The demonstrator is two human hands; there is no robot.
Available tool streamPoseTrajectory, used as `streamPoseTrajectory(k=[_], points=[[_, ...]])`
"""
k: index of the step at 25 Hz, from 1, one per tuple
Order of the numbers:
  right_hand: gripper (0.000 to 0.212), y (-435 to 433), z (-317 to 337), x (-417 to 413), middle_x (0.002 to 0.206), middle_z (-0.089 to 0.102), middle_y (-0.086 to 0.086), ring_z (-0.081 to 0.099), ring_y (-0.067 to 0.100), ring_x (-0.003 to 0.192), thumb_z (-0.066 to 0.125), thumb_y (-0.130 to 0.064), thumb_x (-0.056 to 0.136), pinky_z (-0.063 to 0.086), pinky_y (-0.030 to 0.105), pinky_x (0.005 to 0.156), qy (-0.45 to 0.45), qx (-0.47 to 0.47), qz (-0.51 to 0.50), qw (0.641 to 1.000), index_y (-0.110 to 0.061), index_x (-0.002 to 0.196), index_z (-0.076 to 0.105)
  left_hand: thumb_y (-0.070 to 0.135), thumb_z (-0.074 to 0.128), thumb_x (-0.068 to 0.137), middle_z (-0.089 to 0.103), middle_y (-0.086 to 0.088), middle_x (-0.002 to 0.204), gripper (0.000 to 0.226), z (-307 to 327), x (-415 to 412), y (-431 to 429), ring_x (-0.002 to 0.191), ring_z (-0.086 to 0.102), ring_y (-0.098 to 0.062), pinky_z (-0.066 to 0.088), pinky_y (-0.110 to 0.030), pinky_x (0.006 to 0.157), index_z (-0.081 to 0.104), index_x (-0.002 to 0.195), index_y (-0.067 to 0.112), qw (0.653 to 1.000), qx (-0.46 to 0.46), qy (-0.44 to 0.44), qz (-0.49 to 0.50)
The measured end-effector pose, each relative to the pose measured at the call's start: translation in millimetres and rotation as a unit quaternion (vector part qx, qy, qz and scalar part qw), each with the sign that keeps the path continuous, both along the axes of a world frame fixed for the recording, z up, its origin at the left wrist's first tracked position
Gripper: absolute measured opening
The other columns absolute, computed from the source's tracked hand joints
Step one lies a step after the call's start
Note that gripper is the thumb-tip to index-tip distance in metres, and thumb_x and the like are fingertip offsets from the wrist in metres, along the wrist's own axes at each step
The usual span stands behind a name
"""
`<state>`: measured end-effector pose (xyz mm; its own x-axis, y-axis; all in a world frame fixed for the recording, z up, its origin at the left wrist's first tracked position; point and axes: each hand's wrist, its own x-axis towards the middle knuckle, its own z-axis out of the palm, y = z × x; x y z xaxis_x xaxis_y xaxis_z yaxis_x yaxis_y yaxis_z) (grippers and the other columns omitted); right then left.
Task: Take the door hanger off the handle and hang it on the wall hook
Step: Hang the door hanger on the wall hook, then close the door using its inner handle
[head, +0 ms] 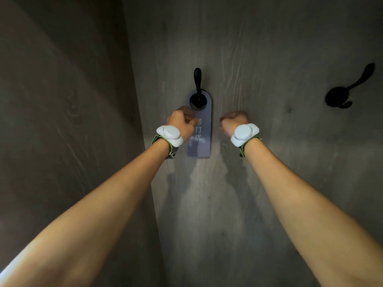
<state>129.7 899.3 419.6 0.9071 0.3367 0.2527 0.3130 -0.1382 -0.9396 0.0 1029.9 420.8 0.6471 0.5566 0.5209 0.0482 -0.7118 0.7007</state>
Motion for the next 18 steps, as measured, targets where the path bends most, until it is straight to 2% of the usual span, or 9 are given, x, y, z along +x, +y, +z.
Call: streamPoseTrajectory(k=[3,7,9,11,14,16,18], points=[[0.019,-18,-11,-2,0.104,0.078,0.021,0.074,0.037,0.104,0.061,-0.009,0.085,0.06,0.048,0.094,0.014,0.014,-0.011,1.0,-0.004,0.095,0.076,0.022,0.067,0.091,0.069,0.002,0.093,0.028,-8,3,-21,0.088,0.07,-0.018,0.055,-0.027,0.078,0.065,0.116,0.01,1.0,-0.011,-0.004,-0.014],[0.016,-47,-26,-3,0.09,0.074,0.008,0.075,0.032,0.098,0.061,-0.01,0.083,0.061,0.046,0.094,0.023,0.002,-0.021,1.0,-0.017,0.08,0.075,0.021,0.066,0.092,0.067,-0.004,0.092,0.028,-21,13,-41,0.086,0.068,-0.023,0.06,-0.039,0.084,0.066,0.116,0.007,0.999,-0.012,-0.012,-0.037],[0.018,-65,-36,-3,0.089,0.073,0.004,0.075,0.03,0.099,0.061,-0.012,0.082,0.06,0.044,0.096,0.03,-0.004,-0.038,0.999,-0.019,0.081,0.078,0.018,0.066,0.092,0.066,-0.006,0.089,0.026,-31,19,-54,0.082,0.066,-0.024,0.06,-0.045,0.086,0.066,0.114,0.005,0.998,-0.025,-0.011,-0.06],[0.02,-84,-45,-5,0.089,0.075,0.003,0.075,0.029,0.1,0.062,-0.013,0.081,0.061,0.043,0.095,0.041,-0.003,-0.062,0.997,-0.024,0.069,0.073,0.017,0.067,0.091,0.066,-0.008,0.087,0.025,-41,26,-67,0.082,0.067,-0.028,0.06,-0.045,0.087,0.066,0.112,0.004,0.996,-0.044,-0.005,-0.078],[0.018,-110,-56,-10,0.094,0.079,0.006,0.075,0.025,0.09,0.064,-0.013,0.08,0.061,0.042,0.095,0.055,0.011,-0.102,0.993,-0.023,0.068,0.072,0.017,0.068,0.089,0.066,-0.008,0.084,0.023,-54,35,-87,0.078,0.064,-0.023,0.058,-0.035,0.084,0.067,0.109,0.004,0.993,-0.053,0.001,-0.11],[0.013,-127,-61,-19,0.1,0.08,0.008,0.075,0.025,0.094,0.065,-0.015,0.08,0.06,0.04,0.096,0.056,0.007,-0.137,0.989,-0.02,0.082,0.077,0.016,0.067,0.089,0.067,-0.006,0.081,0.02,-63,39,-102,0.074,0.062,-0.017,0.053,-0.022,0.072,0.067,0.106,0.005,0.989,-0.049,0.003,-0.137],[0.02,-147,-66,-32,0.103,0.08,0.01,0.075,0.026,0.097,0.065,-0.016,0.082,0.06,0.038,0.096,0.061,-0.003,-0.18,0.982,-0.014,0.095,0.079,0.016,0.066,0.09,0.063,-0.004,0.077,0.019,-70,39,-121,0.068,0.059,-0.015,0.05,-0.014,0.062,0.066,0.105,0.004,0.981,-0.055,0.015,-0.185]])
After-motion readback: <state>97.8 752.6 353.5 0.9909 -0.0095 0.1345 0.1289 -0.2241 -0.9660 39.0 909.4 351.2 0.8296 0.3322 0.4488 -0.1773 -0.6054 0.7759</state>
